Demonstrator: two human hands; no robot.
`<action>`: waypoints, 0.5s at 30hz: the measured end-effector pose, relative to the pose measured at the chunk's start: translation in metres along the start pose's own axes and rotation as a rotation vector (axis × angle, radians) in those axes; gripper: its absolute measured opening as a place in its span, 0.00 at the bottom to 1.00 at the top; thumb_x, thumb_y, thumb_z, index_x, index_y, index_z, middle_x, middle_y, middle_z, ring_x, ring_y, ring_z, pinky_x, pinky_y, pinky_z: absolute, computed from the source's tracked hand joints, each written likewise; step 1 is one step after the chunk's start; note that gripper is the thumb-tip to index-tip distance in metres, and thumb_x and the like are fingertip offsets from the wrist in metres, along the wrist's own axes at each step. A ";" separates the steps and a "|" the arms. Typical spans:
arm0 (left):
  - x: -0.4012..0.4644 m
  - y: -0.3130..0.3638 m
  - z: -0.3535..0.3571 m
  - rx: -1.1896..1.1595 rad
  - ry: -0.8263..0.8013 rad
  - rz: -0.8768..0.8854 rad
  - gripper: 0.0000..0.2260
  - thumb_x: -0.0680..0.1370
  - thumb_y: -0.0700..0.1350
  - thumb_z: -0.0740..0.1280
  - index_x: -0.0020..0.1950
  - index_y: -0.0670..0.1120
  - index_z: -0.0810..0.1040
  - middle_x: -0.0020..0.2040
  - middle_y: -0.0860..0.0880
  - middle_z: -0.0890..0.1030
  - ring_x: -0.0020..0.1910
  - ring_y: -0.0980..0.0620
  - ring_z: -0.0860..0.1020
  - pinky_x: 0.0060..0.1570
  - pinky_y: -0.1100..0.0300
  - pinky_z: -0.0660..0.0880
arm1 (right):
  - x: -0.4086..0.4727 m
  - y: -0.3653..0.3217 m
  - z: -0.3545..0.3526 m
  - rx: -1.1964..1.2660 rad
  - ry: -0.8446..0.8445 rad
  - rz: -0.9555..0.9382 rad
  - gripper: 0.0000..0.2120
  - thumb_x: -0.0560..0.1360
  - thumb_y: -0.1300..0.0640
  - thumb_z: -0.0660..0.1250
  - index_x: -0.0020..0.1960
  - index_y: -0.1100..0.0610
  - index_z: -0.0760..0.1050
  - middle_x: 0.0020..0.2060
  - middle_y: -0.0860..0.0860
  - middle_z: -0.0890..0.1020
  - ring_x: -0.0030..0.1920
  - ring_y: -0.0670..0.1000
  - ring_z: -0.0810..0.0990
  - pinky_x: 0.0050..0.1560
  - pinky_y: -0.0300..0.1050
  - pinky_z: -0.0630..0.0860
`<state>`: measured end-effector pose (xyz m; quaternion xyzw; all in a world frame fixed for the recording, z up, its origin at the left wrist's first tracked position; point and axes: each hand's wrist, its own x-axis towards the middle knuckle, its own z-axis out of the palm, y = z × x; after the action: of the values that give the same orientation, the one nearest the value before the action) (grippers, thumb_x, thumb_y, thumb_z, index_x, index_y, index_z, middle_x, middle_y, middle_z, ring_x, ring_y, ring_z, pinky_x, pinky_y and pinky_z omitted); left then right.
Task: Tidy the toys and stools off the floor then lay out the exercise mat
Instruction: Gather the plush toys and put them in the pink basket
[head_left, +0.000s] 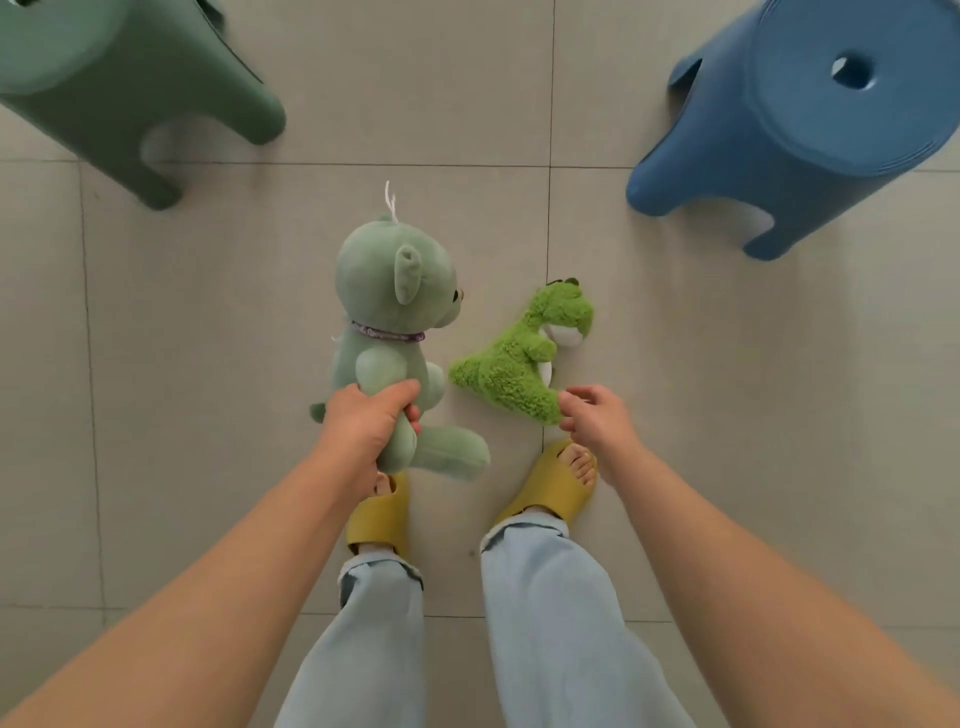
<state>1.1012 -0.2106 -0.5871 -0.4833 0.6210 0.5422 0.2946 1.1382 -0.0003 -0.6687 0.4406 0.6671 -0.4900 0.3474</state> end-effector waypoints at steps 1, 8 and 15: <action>0.009 -0.004 0.004 0.000 0.006 -0.013 0.07 0.75 0.40 0.68 0.38 0.43 0.73 0.22 0.51 0.75 0.18 0.58 0.72 0.27 0.64 0.73 | 0.013 -0.001 0.003 -0.006 -0.001 -0.002 0.18 0.77 0.55 0.62 0.64 0.62 0.70 0.53 0.55 0.76 0.49 0.53 0.76 0.49 0.48 0.73; 0.053 -0.024 0.012 0.025 0.020 -0.067 0.08 0.76 0.41 0.68 0.37 0.43 0.73 0.21 0.52 0.74 0.18 0.58 0.72 0.26 0.65 0.73 | 0.087 -0.020 0.030 -0.069 -0.020 -0.039 0.29 0.77 0.55 0.64 0.73 0.60 0.57 0.68 0.57 0.69 0.63 0.57 0.73 0.65 0.55 0.71; 0.065 -0.018 0.019 0.063 0.050 -0.045 0.08 0.76 0.39 0.67 0.38 0.42 0.72 0.28 0.47 0.73 0.17 0.59 0.71 0.22 0.70 0.72 | 0.118 -0.020 0.043 -0.349 0.020 -0.113 0.17 0.75 0.62 0.67 0.63 0.59 0.73 0.61 0.58 0.77 0.60 0.57 0.76 0.61 0.47 0.72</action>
<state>1.0916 -0.2095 -0.6567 -0.5012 0.6337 0.5035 0.3062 1.0769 -0.0149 -0.7795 0.3404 0.7692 -0.3809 0.3839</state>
